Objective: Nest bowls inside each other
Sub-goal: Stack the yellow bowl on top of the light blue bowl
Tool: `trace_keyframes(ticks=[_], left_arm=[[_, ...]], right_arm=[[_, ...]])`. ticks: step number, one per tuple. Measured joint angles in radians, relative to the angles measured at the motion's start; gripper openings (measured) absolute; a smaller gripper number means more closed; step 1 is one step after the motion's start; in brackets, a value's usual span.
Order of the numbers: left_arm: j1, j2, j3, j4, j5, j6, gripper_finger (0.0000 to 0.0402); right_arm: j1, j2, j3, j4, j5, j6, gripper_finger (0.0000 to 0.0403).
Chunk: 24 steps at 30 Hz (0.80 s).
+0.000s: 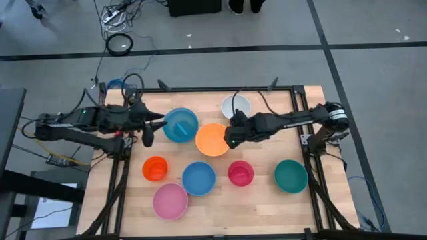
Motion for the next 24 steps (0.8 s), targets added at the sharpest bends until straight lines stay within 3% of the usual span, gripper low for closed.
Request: trace_keyframes(ticks=[5,24], left_arm=[[-0.012,0.001,-0.004,-0.018,0.000,-0.006,0.0162],[-0.012,0.005,-0.025,-0.067,-0.032,-0.052,0.0162]], right_arm=[[-0.050,0.000,-0.143,0.268,-0.089,-0.028,0.0152],[-0.081,-0.001,-0.336,0.575,-0.152,0.015,0.0163]])
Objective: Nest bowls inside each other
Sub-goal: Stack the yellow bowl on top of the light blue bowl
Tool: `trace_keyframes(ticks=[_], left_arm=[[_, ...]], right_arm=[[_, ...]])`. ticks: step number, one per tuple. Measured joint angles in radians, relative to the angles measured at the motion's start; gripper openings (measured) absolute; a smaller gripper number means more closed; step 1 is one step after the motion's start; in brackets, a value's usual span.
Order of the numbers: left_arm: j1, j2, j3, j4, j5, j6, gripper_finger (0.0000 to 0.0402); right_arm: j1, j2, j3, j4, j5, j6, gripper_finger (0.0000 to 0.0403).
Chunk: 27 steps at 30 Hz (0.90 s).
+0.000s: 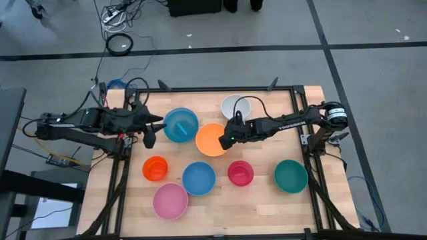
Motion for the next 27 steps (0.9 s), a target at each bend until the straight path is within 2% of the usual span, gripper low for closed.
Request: trace_keyframes(ticks=[9,14,18,22,27], left_arm=[[0.000,0.000,0.000,0.000,-0.015,0.000,0.0162],[0.000,0.000,0.000,0.007,-0.018,0.000,0.0162],[0.000,0.000,0.000,0.007,-0.019,0.000,0.0162],[0.000,0.000,0.000,0.008,-0.019,0.000,0.0162],[0.000,0.000,0.000,0.008,-0.019,0.000,0.0162]], right_arm=[[0.000,0.000,-0.072,0.134,-0.001,0.000,0.0162],[-0.008,0.000,-0.116,0.200,-0.009,0.003,0.0147],[-0.018,0.000,-0.150,0.243,-0.009,0.016,0.0101],[-0.022,0.000,-0.154,0.260,0.006,-0.020,0.0020],[-0.032,-0.008,-0.153,0.318,-0.017,-0.077,0.0005]])
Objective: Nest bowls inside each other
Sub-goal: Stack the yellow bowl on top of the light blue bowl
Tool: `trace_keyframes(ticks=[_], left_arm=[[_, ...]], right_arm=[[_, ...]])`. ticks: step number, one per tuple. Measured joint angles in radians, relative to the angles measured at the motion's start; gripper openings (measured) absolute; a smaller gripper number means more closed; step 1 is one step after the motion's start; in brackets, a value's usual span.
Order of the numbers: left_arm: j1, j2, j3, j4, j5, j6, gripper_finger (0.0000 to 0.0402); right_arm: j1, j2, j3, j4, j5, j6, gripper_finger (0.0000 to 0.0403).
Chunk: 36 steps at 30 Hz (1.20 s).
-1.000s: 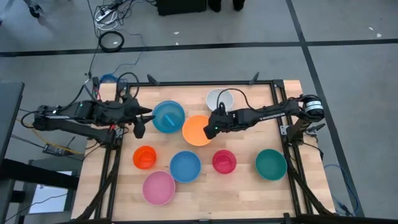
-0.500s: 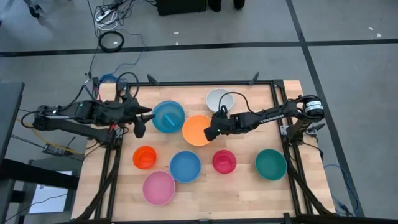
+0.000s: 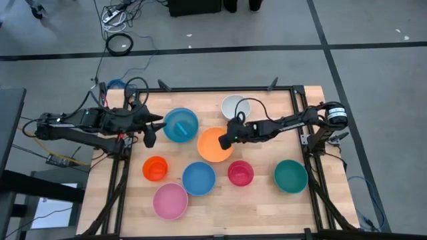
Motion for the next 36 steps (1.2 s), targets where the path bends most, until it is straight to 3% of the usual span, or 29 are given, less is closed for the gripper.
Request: trace_keyframes(ticks=[6,11,14,22,28,34,36], left_arm=[[0.000,0.000,0.000,-0.002,0.000,0.000,0.0162],[0.000,0.001,0.000,0.000,-0.014,0.000,0.0162],[0.000,0.004,0.000,0.006,-0.018,0.000,0.0162],[0.000,0.013,0.000,0.006,-0.018,-0.002,0.0162],[0.000,0.018,0.000,0.007,-0.018,-0.002,0.0162],[0.000,0.018,0.000,0.006,-0.018,-0.002,0.0162],[0.000,0.018,0.000,0.004,-0.018,-0.002,0.0162]], right_arm=[[0.002,-0.080,0.052,0.028,-0.019,-0.064,0.0002],[0.014,-0.094,0.131,0.132,0.033,-0.180,0.0001],[-0.009,-0.039,0.197,0.219,0.040,-0.263,0.0001],[-0.085,0.150,0.433,0.237,-0.007,-0.409,0.0001],[-0.137,0.291,0.572,0.229,-0.083,-0.426,0.0000],[-0.167,0.382,0.632,0.171,-0.111,-0.423,0.0000],[-0.178,0.400,0.643,0.159,-0.164,-0.417,0.0001]])
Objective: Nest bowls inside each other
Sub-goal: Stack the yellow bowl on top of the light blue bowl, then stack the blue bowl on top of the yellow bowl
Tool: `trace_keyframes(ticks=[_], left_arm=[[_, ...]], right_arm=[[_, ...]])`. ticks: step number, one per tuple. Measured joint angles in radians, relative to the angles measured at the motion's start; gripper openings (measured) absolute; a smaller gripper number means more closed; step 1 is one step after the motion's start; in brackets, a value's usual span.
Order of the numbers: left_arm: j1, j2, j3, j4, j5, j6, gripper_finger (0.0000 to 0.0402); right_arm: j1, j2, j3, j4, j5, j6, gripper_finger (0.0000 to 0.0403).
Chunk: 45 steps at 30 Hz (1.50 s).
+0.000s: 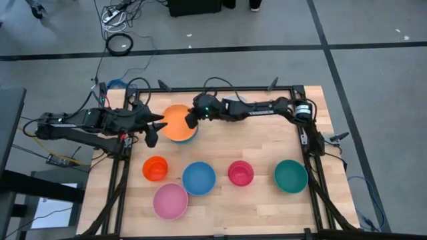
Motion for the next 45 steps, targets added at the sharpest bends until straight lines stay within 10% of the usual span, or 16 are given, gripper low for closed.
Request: trace_keyframes(ticks=[16,31,45], left_arm=[[0.000,0.000,0.000,-0.005,0.000,-0.001,0.0162],[0.000,0.000,0.000,-0.042,0.000,-0.025,0.0162],[0.000,0.000,0.000,-0.041,0.022,-0.026,0.0162]], right_arm=[[0.002,-0.022,0.002,-0.218,-0.092,0.056,0.0174],[0.235,-0.166,0.002,-0.649,-0.061,0.032,0.0173],[0.396,-0.144,-0.024,-0.647,-0.099,0.213,0.0190]])
